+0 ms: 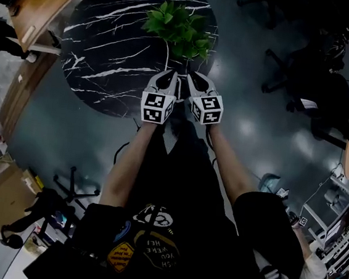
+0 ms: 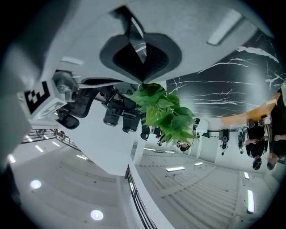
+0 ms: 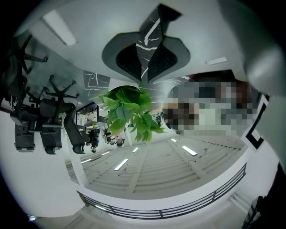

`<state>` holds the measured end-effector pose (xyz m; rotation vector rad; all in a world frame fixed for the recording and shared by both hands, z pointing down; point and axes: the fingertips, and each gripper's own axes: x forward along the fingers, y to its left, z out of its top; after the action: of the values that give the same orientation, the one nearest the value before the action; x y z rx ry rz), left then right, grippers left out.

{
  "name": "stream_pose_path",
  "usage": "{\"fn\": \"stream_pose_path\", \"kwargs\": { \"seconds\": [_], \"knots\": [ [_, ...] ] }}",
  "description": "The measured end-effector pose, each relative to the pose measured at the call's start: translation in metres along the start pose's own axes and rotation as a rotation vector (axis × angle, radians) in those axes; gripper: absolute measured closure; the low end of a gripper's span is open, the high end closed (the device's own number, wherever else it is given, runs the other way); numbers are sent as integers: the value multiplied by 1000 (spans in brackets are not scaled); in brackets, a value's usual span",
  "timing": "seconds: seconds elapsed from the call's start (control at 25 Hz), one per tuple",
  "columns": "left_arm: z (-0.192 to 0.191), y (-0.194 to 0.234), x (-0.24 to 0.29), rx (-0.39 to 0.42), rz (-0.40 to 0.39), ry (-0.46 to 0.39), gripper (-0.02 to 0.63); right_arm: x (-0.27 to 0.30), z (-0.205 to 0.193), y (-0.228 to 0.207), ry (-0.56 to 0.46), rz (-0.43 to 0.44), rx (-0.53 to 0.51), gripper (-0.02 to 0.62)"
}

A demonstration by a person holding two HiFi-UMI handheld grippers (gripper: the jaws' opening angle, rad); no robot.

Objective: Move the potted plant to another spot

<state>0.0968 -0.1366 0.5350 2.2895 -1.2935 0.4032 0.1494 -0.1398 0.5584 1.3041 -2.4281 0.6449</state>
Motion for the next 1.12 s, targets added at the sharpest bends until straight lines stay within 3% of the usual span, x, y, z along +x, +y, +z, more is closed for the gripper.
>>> {"fn": "stream_pose_path", "kwargs": {
  "seconds": [0.12, 0.2, 0.28, 0.4, 0.8, 1.12],
  "knots": [
    [-14, 9, 17, 6, -19, 35, 601, 28, -17, -14, 29, -26, 7, 499],
    [-19, 16, 26, -8, -28, 42, 601, 46, -28, -28, 39, -71, 13, 390],
    [-19, 24, 33, -31, -34, 33, 601, 64, -36, -42, 36, -123, 10, 238],
    [-19, 32, 38, -52, -41, 27, 601, 88, -42, -55, 38, -162, -23, 148],
    [-11, 65, 27, -71, -26, 26, 601, 141, -32, -74, 86, -196, -71, 115],
    [-9, 67, 32, -74, -26, 28, 601, 144, -31, -82, 83, -214, -75, 118]
  ]
}}
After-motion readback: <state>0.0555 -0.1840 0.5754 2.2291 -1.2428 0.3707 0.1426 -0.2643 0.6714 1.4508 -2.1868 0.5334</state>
